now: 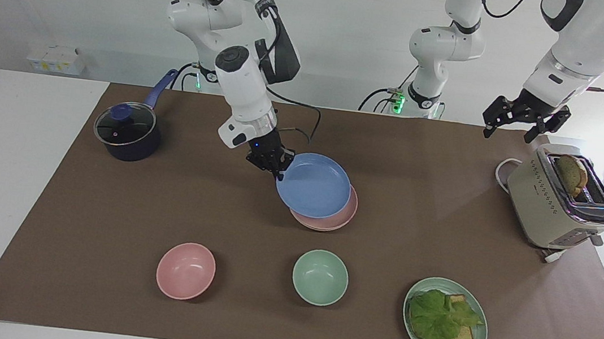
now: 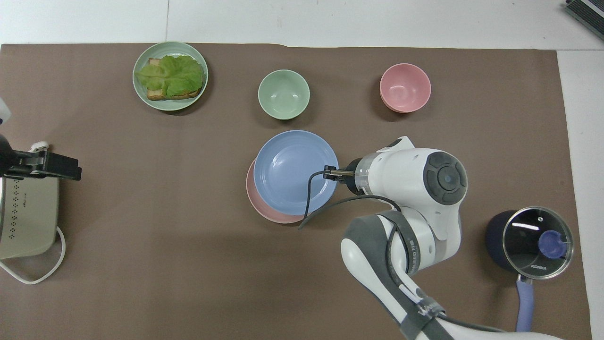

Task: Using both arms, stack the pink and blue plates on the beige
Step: 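Carry the blue plate with the right gripper onto the pink plate, then open the right gripper to release the blue plate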

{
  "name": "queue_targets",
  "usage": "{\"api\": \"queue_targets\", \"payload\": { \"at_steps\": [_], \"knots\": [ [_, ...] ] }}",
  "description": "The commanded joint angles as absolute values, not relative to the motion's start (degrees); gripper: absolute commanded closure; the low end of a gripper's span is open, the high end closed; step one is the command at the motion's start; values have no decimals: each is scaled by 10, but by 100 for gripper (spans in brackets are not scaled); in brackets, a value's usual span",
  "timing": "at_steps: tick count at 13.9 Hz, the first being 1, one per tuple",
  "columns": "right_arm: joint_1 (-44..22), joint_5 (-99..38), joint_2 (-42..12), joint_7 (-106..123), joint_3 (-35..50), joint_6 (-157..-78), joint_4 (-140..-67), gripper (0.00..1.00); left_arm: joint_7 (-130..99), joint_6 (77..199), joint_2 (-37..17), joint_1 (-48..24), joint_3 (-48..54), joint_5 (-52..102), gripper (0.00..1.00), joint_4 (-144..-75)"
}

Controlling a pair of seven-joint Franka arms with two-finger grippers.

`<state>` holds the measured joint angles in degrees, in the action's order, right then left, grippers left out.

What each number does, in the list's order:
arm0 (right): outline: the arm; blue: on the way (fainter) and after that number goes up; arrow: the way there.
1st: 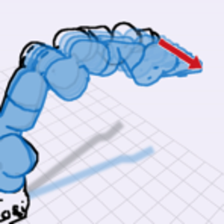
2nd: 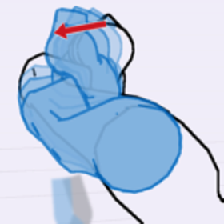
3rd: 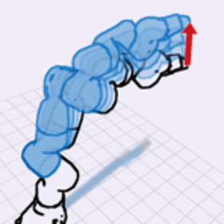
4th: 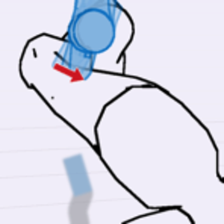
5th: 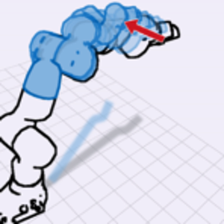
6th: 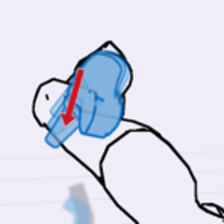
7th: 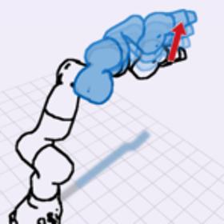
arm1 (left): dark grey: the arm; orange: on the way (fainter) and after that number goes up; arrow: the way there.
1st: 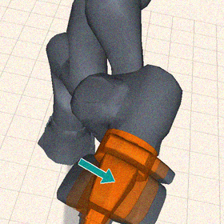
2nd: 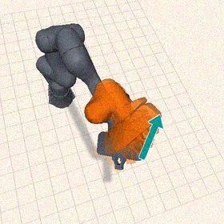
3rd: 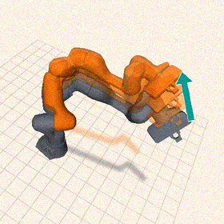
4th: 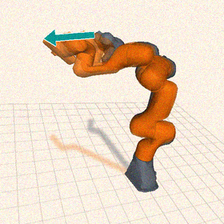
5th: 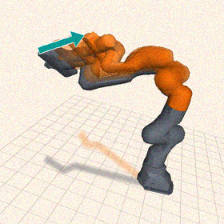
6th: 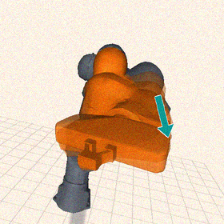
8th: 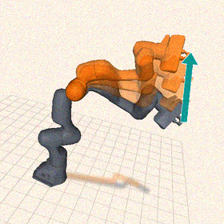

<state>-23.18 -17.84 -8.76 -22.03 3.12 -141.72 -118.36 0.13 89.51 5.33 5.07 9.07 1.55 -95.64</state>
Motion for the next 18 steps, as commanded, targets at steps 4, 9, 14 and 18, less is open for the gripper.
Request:
{"api": "queue_targets", "payload": {
  "at_steps": [4, 9, 14, 18],
  "knots": [
    [-258, -193, -128, -221, 29, -1468, -1175, 100, 10, 887, 56, 56, 93, 10, 0, -955],
    [-258, -193, -142, -217, 29, -1477, -1186, 100, 10, 887, 56, 56, 94, 10, 0, -955],
    [-258, -192, -136, -218, 29, -1469, -1194, 100, 10, 887, 56, 56, 94, 10, 0, -955],
    [-265, -193, -134, -225, 33, -1456, -1195, 99, 10, 887, 56, 56, 94, 10, 0, -955]
  ]
}}
